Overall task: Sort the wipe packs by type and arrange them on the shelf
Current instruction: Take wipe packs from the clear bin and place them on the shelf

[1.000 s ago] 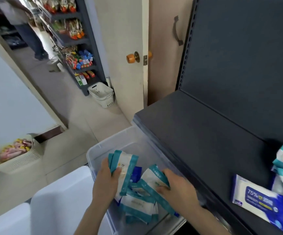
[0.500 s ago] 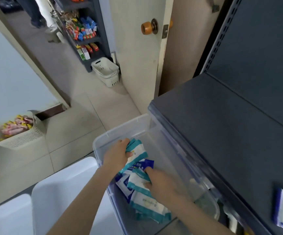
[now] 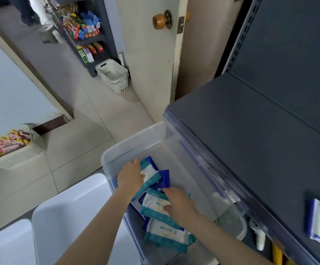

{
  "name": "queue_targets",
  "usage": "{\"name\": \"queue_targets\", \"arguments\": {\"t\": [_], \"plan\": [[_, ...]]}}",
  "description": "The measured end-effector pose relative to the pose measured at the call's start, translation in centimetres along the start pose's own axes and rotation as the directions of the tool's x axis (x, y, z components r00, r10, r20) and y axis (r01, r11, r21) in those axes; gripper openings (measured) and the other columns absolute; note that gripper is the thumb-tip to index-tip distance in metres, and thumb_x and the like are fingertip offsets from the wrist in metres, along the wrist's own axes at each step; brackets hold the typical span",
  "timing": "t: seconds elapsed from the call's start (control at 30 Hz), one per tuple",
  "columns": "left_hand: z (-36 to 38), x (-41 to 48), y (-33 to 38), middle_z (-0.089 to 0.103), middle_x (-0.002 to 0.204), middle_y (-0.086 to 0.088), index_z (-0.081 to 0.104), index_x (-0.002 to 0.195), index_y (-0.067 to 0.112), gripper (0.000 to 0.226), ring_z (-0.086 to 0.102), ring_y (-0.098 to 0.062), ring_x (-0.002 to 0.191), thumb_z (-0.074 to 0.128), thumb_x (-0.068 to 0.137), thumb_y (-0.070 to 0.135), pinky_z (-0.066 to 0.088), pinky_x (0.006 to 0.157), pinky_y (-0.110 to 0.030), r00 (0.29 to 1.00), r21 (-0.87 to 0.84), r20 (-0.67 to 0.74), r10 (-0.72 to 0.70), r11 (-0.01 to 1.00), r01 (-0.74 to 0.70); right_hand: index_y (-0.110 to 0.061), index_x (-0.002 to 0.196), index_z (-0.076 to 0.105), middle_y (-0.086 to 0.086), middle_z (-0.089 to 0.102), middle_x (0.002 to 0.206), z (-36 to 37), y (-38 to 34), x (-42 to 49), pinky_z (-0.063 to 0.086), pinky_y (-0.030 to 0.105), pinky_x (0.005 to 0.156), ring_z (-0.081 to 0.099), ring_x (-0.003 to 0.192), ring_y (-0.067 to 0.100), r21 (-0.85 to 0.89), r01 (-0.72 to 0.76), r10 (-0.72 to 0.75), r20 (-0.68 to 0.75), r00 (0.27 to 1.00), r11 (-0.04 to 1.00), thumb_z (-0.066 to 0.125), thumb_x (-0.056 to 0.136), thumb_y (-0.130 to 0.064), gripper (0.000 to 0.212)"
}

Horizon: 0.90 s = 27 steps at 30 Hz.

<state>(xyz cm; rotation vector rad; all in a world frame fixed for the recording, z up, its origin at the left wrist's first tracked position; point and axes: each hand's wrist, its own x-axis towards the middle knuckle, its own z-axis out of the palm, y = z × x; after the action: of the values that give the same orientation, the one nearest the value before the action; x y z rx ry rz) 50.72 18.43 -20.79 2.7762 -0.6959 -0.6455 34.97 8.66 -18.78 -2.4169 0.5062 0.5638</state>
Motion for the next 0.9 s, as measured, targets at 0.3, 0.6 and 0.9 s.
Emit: {"name": "queue_targets", "arguments": {"t": [0.3,0.6,0.9], "plan": [[-2.2,-7.7,6.1,0.065,0.117,0.003,0.059,0.12,0.025,0.025,0.06,-0.016,0.105,0.053,0.095,0.026,0.046,0.087,-0.03,0.974,-0.215,-0.176,0.141,0.96,-0.178,-0.026,0.123,0.058,-0.011,0.06,0.12,-5.0,2.9,-9.3,0.047,0.02,0.083,0.059,0.106,0.01,0.052,0.034,-0.008,-0.437,0.899,0.998,0.042,0.089,-0.029,0.038],[-2.6,-14.4,21.0,0.064,0.106,0.022,0.064,0.114,0.033,0.024,0.06,0.001,0.096,0.06,0.092,0.027,0.046,0.076,-0.016,0.792,-0.244,-0.294,0.535,0.759,-0.604,-0.029,0.103,0.069,-0.024,0.065,0.093,-10.3,10.4,-23.0,0.036,-0.003,0.077,0.054,0.091,-0.005,0.298,-0.035,0.261,-0.767,0.586,0.954,0.07,0.077,-0.011,0.032],[1.1,-18.3,36.3,0.054,0.129,0.014,0.048,0.134,0.033,0.042,0.053,-0.005,0.115,0.055,0.093,0.031,0.047,0.093,-0.026,0.582,-0.042,-0.038,0.812,0.581,-0.813,-0.028,0.115,0.065,-0.013,0.065,0.11,-12.0,18.4,-32.6,0.045,0.015,0.081,0.06,0.098,0.005,0.452,-0.155,0.466,-0.737,0.489,0.878,0.062,0.087,-0.011,0.033]]}}
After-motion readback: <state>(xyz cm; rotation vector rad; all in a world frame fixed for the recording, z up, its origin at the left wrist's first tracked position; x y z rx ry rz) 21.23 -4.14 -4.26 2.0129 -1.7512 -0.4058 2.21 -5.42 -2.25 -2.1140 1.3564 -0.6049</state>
